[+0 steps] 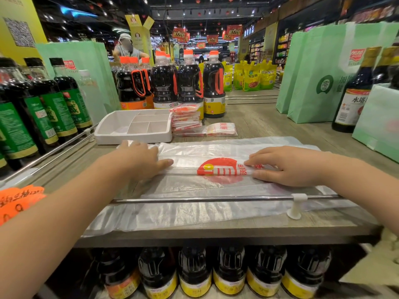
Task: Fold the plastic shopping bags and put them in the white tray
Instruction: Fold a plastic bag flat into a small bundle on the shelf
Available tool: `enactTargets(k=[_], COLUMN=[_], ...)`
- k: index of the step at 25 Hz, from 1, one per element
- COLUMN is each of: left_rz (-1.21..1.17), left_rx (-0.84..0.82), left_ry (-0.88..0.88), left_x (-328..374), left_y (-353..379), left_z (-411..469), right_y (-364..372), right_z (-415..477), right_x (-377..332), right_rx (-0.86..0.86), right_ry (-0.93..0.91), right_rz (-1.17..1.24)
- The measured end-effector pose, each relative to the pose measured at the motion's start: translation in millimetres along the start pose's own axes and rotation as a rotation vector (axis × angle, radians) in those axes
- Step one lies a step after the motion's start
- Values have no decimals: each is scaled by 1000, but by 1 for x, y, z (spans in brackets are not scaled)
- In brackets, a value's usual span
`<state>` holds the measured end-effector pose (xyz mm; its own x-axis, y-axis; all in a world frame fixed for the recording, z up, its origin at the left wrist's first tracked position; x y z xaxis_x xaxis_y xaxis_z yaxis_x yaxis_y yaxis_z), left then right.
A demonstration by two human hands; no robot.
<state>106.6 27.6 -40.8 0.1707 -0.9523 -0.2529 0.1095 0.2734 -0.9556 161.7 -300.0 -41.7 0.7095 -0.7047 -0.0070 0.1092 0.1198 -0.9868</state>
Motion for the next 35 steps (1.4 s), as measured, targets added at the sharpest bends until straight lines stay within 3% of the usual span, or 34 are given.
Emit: enactTargets(k=[2,5,7,11,18,23,26,29,35], left_rz=[-100,-346,-310,-163,-248,-391,-540,-474,-324], left_rx=[202,92,43,200,287,452,403,325,230], left_ry=[203,494,559,662,591,556,432,383,348], left_x=[23,56,62,65,66,45,34,31,43], left_y=[-19,-29,-21,-24,-24,-31,-41,-47,-26], left_z=[-6,-25,-25,-21,-10,-12,-4,14,38], right_y=[-2,-5,-6,-6,-9,-17,-29,-42,-25], right_z=[-1,-1,0,1,2,-4,-1,10,31], right_x=[-2,-6,-9,-12,-11,2,1,7,17], right_rx=[13,36,56,101,136,290,340,400,348], right_ry=[-18,-45,-63,-125,-155,-169,-111,-64,15], right_rz=[-15,-51,-96,-224,-197,-147,-74,-213,-381])
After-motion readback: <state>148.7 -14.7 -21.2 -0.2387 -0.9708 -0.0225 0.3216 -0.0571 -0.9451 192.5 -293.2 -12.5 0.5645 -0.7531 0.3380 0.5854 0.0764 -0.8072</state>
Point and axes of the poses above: each hand's wrist, its own z-axis towards the middle knuckle, its own y-axis out of the palm, x = y × z, the point moved 4 cm from there along z, towards the middle knuckle, and after that the axes turned 13 degrees about x, right-handed, at the moved point
